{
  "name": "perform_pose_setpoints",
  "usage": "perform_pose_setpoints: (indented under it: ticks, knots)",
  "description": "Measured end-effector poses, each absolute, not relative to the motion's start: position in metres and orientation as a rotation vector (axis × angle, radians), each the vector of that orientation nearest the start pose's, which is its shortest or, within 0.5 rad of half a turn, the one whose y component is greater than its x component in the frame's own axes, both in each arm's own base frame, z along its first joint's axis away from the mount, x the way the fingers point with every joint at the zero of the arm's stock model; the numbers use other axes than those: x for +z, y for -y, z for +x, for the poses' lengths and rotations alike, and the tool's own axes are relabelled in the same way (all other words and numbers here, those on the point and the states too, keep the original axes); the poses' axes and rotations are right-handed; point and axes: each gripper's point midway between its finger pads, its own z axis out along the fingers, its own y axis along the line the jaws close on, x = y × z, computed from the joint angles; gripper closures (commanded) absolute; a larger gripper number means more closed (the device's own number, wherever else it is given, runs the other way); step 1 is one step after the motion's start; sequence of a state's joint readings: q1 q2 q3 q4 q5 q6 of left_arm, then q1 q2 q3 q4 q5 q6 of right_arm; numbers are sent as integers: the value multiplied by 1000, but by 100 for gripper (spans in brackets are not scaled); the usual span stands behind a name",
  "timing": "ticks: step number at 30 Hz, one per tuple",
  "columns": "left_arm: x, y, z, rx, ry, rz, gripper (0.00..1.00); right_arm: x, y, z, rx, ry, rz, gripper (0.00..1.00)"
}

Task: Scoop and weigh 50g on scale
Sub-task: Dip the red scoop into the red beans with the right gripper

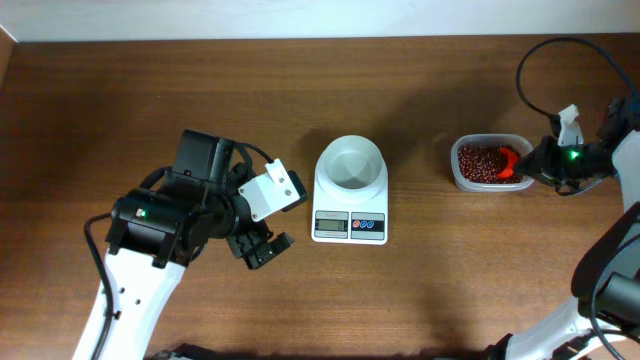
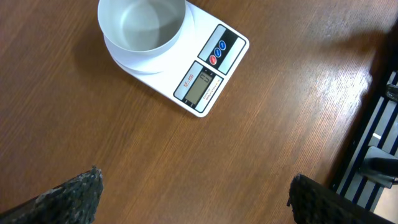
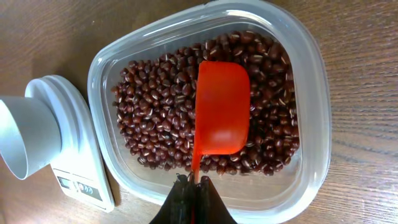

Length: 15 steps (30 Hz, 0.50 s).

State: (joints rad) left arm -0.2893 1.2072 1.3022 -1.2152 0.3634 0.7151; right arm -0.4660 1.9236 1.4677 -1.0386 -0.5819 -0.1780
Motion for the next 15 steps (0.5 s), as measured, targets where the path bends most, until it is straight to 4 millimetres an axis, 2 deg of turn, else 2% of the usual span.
perform_pose_setpoints:
  ticks: [2, 7, 15]
  knots:
    - [232, 135, 238, -342, -2233, 1351, 1, 90, 84, 377, 759, -2765, 368, 96]
    - [232, 135, 238, -343, -2233, 1352, 1, 98, 82, 375, 923, -2689, 432, 96]
    - [232, 135, 238, -342, -2233, 1351, 1, 110, 107, 358, 1060, -2589, 602, 96]
